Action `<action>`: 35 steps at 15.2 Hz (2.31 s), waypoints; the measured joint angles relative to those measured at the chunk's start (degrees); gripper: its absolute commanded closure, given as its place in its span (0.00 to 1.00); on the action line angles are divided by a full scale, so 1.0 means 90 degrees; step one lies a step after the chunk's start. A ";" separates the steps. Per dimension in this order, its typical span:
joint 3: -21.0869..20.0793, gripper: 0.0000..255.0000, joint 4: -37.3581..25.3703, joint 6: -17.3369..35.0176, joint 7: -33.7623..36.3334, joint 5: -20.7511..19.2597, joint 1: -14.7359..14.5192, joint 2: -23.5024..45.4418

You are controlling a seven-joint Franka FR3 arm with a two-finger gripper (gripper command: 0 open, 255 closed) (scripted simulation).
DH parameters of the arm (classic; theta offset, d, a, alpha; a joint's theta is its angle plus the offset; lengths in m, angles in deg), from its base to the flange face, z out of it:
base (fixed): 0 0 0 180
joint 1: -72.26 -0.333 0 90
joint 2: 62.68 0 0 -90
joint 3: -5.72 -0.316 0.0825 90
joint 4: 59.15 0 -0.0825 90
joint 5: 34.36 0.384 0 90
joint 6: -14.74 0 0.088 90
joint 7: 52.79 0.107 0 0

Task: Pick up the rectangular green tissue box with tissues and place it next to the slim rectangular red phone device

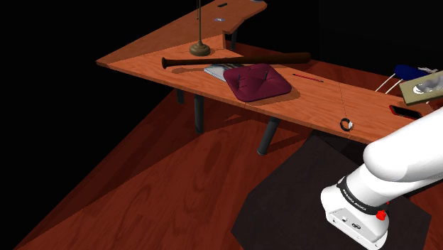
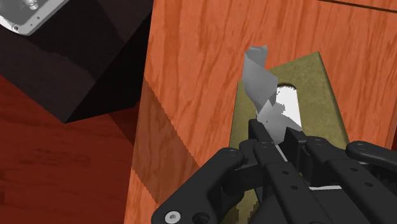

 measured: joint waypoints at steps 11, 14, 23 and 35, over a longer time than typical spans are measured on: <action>0.0064 1.00 0.0840 0.0890 -0.0264 0.0166 0.0004 0.0182; 0.0092 1.00 0.1048 0.1130 -0.0379 0.0275 0.0005 0.0296; 0.0214 1.00 0.1224 0.1589 -0.1005 0.0942 0.0146 0.0913; 0.0327 0.00 0.1168 0.1691 -0.1189 0.1039 0.0183 0.1026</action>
